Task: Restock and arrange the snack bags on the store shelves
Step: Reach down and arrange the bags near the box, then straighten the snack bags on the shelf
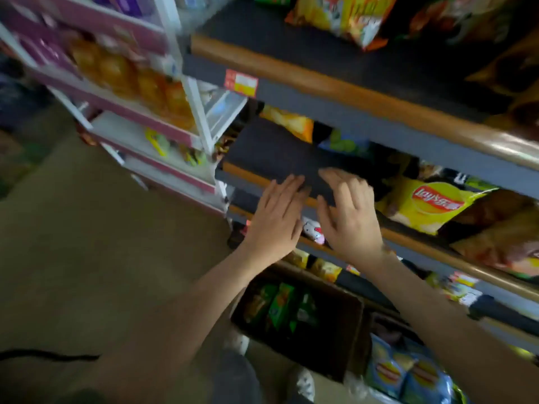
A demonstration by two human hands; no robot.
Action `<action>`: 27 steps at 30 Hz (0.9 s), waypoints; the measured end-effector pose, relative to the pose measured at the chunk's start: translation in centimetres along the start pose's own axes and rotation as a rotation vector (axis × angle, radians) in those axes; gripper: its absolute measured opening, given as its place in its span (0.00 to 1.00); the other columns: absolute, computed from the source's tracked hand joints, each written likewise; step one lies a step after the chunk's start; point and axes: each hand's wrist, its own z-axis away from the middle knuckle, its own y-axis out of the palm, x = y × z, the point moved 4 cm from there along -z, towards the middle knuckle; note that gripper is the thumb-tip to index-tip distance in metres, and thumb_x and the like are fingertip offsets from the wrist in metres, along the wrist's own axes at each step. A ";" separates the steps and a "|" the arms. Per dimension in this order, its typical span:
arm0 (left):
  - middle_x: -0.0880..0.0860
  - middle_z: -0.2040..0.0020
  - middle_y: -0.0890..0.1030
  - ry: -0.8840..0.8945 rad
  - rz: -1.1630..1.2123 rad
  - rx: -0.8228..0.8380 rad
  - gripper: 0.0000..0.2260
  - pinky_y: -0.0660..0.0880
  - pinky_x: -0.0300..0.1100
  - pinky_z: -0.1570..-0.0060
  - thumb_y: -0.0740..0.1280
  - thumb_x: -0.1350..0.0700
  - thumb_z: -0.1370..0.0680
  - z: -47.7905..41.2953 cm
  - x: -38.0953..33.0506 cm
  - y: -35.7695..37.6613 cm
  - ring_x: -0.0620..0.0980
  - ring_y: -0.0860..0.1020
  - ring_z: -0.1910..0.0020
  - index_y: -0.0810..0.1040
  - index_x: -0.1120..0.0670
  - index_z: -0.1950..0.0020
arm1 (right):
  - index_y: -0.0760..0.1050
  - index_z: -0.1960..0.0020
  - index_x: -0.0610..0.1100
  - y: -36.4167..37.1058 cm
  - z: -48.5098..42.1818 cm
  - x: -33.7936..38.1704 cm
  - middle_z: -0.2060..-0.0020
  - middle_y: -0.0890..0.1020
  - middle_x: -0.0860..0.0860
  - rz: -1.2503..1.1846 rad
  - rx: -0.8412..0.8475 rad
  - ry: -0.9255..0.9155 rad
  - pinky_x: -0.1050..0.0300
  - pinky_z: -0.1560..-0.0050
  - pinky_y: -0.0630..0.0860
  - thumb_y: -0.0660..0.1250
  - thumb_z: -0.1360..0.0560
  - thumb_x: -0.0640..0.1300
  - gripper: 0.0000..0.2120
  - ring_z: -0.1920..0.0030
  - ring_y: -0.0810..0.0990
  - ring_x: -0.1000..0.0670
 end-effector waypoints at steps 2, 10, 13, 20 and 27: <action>0.61 0.33 0.72 -0.120 -0.005 0.149 0.21 0.68 0.55 0.33 0.61 0.57 0.24 5.6 0.4 5.0 0.56 0.66 0.32 0.69 0.62 0.32 | 0.66 0.35 0.41 3.9 5.9 -1.7 0.44 0.73 0.47 -0.053 0.145 0.066 0.53 0.47 0.67 0.62 0.23 0.40 0.17 0.47 0.71 0.45; 0.59 0.27 0.64 -0.605 -0.002 0.769 0.29 0.68 0.47 0.33 0.65 0.55 0.23 28.6 4.4 27.3 0.57 0.67 0.30 0.59 0.58 0.24 | 0.64 0.27 0.40 22.7 34.1 -10.7 0.35 0.73 0.43 -0.024 0.856 0.547 0.47 0.36 0.69 0.66 0.24 0.41 0.26 0.35 0.71 0.42; 0.57 0.22 0.49 -0.715 -0.042 0.941 0.32 0.57 0.47 0.27 0.58 0.53 0.19 34.3 6.4 35.1 0.55 0.53 0.24 0.42 0.56 0.22 | 0.54 0.23 0.44 29.2 42.4 -12.8 0.29 0.66 0.46 0.037 1.032 0.588 0.49 0.33 0.66 0.64 0.23 0.45 0.32 0.31 0.66 0.44; 0.62 0.23 0.42 -0.919 -0.116 1.216 0.39 0.64 0.56 0.32 0.63 0.54 0.21 39.2 9.5 50.6 0.63 0.49 0.25 0.37 0.60 0.23 | 0.29 0.25 0.55 40.8 53.8 -17.3 0.23 0.43 0.47 0.174 1.331 0.588 0.46 0.30 0.62 0.63 0.23 0.55 0.45 0.24 0.47 0.42; 0.65 0.25 0.36 -0.947 -0.237 1.147 0.38 0.51 0.60 0.29 0.61 0.49 0.20 41.7 10.6 55.5 0.67 0.42 0.25 0.34 0.54 0.24 | 0.34 0.24 0.57 48.1 58.0 -18.7 0.29 0.24 0.46 0.236 1.464 0.547 0.36 0.33 0.62 0.65 0.24 0.55 0.44 0.27 0.28 0.37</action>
